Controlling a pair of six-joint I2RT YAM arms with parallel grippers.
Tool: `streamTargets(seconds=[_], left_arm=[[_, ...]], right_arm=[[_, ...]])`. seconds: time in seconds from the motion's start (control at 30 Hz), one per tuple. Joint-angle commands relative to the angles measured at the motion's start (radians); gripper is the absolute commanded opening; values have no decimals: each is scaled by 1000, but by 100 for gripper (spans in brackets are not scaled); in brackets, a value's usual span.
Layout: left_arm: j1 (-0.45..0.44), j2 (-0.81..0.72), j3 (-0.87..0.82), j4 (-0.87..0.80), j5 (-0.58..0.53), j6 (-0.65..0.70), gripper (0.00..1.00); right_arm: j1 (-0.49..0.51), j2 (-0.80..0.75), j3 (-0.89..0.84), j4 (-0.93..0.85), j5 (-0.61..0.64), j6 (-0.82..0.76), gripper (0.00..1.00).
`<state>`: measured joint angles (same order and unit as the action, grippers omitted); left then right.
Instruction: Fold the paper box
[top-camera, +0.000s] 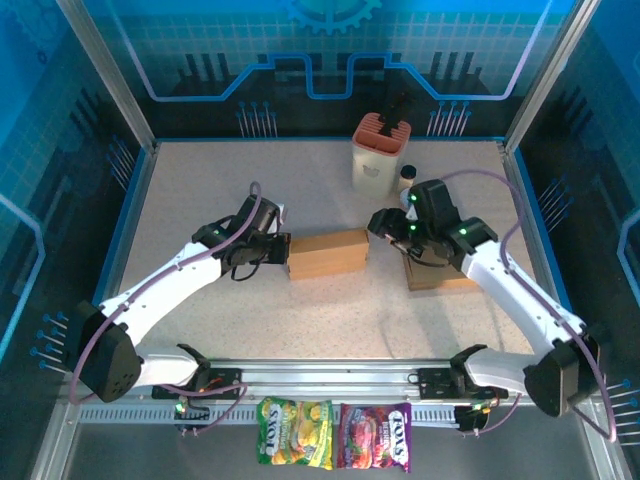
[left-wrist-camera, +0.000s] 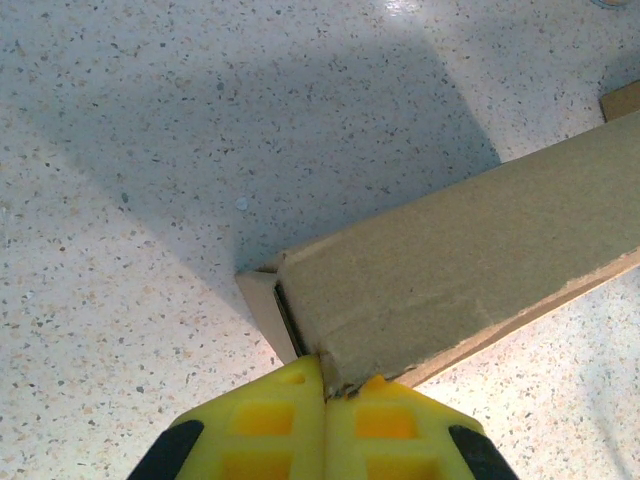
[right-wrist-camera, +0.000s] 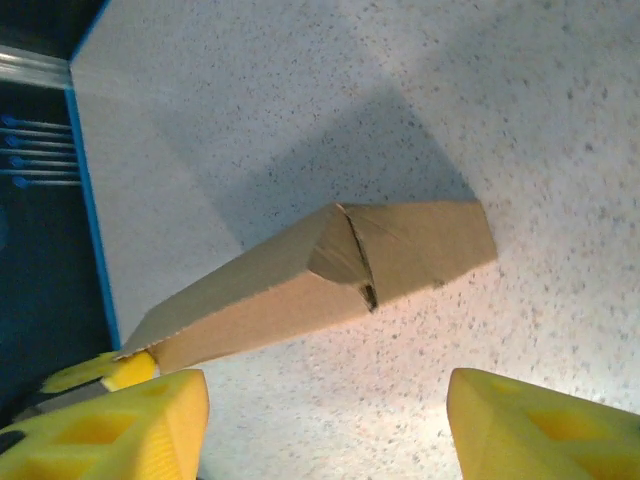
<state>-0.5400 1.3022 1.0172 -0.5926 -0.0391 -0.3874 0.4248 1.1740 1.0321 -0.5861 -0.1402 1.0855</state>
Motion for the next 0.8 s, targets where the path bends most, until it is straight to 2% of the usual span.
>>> streamTargets(seconds=[0.0,0.1,0.2,0.33,0.43,0.77], left_arm=[[-15,0,-23,-79,-1,-19,0],[-19,-1,-26,-87,-8,-15,0],[-21,-3,-29,-86,-14,-15,0],[-23,5,-21,-87,-15,-15,0],[-24,9,-17,-86,-17,-15,0],[-27,11,-6,-99,-19,-9,0]], right_arm=[[7,-92,-107,121,8,384,75],[28,-147,-216,267,87,560,100],[31,-137,-256,357,82,638,100],[35,-88,-252,342,21,679,100],[44,-57,-237,295,18,667,100],[65,58,-208,406,-11,644,95]])
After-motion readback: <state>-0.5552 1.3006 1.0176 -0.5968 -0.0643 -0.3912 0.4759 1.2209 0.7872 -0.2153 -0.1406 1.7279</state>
